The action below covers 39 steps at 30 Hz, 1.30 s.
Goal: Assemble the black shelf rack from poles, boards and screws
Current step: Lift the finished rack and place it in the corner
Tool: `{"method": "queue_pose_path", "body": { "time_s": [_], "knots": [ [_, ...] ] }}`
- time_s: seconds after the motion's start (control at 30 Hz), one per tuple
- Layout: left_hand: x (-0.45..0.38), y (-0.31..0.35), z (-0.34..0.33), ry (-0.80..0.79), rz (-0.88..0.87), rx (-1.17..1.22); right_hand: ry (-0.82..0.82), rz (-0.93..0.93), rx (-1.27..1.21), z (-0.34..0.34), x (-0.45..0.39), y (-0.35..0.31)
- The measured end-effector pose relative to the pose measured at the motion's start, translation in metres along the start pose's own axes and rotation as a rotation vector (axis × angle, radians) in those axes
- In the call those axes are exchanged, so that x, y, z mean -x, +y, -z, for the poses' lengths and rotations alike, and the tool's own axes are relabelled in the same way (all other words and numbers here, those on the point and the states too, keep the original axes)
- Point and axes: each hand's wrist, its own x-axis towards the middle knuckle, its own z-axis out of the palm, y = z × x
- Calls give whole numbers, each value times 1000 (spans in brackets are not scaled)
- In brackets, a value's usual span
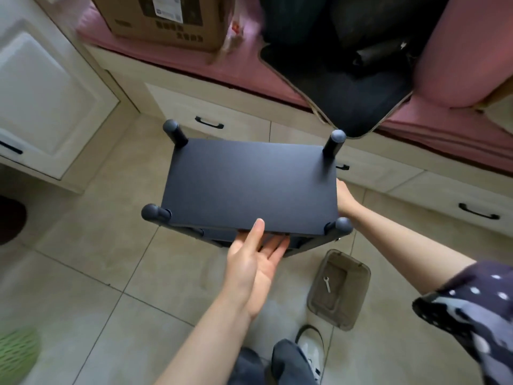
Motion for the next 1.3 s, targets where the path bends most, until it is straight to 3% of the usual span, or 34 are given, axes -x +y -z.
{"method": "queue_pose_path", "body": {
  "time_s": [0.1, 0.23, 0.37, 0.5, 0.57, 0.7, 0.77, 0.83, 0.97, 1.1, 1.2, 1.3],
  "knots": [
    [5, 1, -11, 75, 3, 16, -48, -55, 22, 20, 14, -8],
    [12, 12, -25, 203, 57, -62, -5, -327, -377, 43, 46, -24],
    [26, 34, -38, 339, 141, -270, -30, -430, -527, 61, 78, -47],
    [44, 67, -49, 379, 140, -616, -62, -462, -503, 66, 100, -69],
    [47, 91, -54, 380, 65, -795, -53, -489, -491, 66, 106, -76],
    [36, 139, -52, 350, -256, -1231, -24, -542, -470, 63, 108, -82],
    [28, 158, -48, 358, -422, -1361, -19, -554, -435, 60, 108, -83],
    [15, 171, -42, 365, -478, -1462, -25, -553, -387, 56, 108, -83],
    [-7, 186, -29, 360, -288, -1497, -27, -575, -361, 47, 107, -85],
    [-21, 195, -23, 381, -149, -1362, -51, -599, -366, 41, 109, -87],
    [-28, 198, -12, 313, 59, -1281, -60, -601, -413, 39, 113, -86],
    [-28, 193, 0, 235, 117, -1222, -49, -577, -482, 37, 118, -84]
  ]
}}
